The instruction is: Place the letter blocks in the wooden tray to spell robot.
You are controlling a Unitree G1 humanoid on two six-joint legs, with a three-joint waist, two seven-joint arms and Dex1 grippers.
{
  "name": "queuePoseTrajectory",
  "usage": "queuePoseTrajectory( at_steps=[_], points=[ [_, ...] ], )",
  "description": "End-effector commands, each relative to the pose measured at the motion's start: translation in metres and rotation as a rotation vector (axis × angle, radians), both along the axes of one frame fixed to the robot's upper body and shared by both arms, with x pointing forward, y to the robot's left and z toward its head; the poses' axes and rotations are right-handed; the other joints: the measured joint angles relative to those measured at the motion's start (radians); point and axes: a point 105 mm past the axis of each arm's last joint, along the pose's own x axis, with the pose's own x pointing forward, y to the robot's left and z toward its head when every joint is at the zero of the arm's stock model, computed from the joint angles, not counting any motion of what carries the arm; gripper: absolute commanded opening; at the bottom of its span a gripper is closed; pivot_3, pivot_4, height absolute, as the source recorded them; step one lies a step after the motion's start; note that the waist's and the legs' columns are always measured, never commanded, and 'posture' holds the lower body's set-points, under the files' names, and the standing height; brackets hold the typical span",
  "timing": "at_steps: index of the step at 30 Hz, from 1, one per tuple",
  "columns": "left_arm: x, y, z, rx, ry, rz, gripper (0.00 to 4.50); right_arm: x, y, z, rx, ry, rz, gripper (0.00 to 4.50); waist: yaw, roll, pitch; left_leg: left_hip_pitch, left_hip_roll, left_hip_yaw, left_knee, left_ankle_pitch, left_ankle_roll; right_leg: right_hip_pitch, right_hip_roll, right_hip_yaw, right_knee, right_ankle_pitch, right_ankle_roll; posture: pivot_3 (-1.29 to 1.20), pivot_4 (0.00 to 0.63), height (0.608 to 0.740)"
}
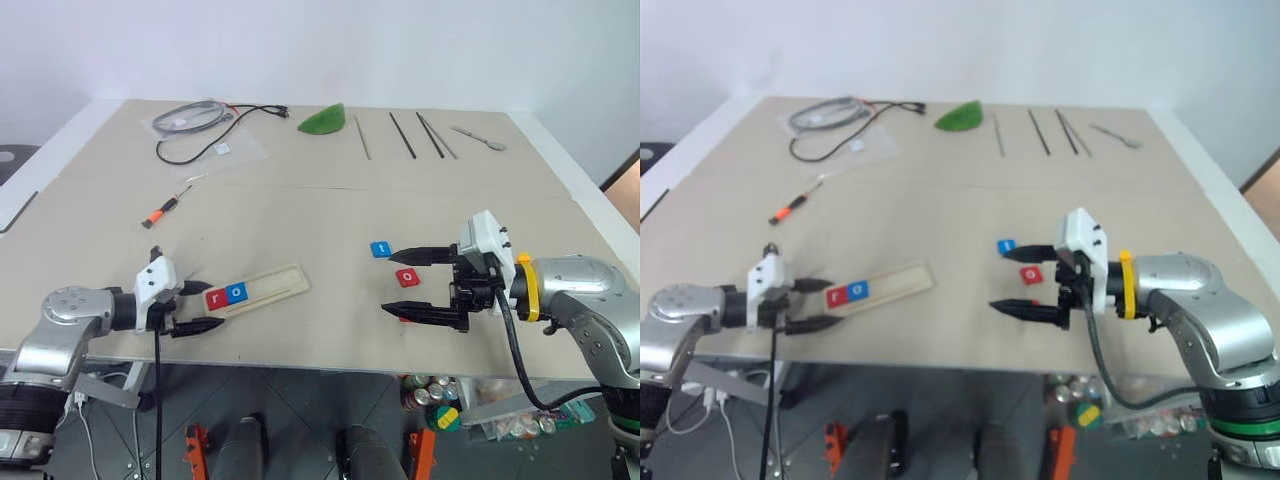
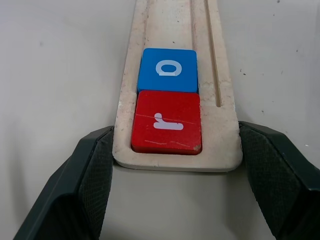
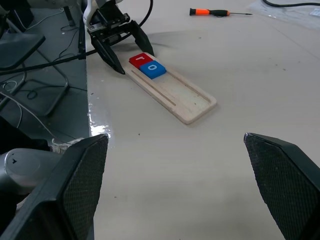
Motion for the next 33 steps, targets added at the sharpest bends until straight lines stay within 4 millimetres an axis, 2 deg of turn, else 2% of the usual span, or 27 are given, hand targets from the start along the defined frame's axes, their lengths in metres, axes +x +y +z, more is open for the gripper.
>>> queuePoseTrajectory(
  at_steps=[1,8,15,23,33],
  points=[
    [0.005,-0.014,-0.006,0.05,-0.01,-0.102,3.2,0.004,-0.006,0.016,-0.007,-0.061,-0.01,4.5,0.007,-0.001,-0.001,0.0,0.0,0.0,0.0,0.0,0.0,0.0,0.0,0.0,0.0,0.001,-0.001,0.0,0.15,0.74],
    [0.037,-0.032,0.025,0.042,-0.118,-0.222,3.2,0.013,-0.022,0.017,0.001,-0.049,-0.07,4.5,0.014,-0.003,-0.001,-0.001,0.0,0.001,0.002,0.001,0.001,0.0,0.0,0.0,0.0,0.002,0.0,0.0,0.15,0.74],
    [0.057,-0.041,0.033,0.076,-0.127,-0.283,3.2,0.012,-0.023,0.008,0.004,-0.031,-0.088,4.5,0.014,-0.003,-0.001,-0.003,0.001,0.001,0.002,0.0,0.008,0.002,0.003,0.001,0.0,0.001,0.003,0.0,0.15,0.74],
    [0.061,-0.051,0.035,0.041,-0.089,-0.347,3.2,0.012,-0.021,0.006,0.008,-0.021,-0.086,4.5,0.014,-0.004,-0.001,-0.006,0.001,0.001,0.003,0.0,0.008,0.0,0.003,0.001,0.0,-0.001,0.007,0.0,0.15,0.74],
    [0.068,-0.047,0.035,0.095,-0.092,-0.348,3.2,0.011,-0.021,0.004,0.007,-0.018,-0.087,4.5,0.014,-0.004,-0.001,-0.006,0.001,0.001,0.008,0.0,0.008,0.002,0.003,0.001,0.0,0.0,0.008,0.0,0.15,0.74]
  ],
)
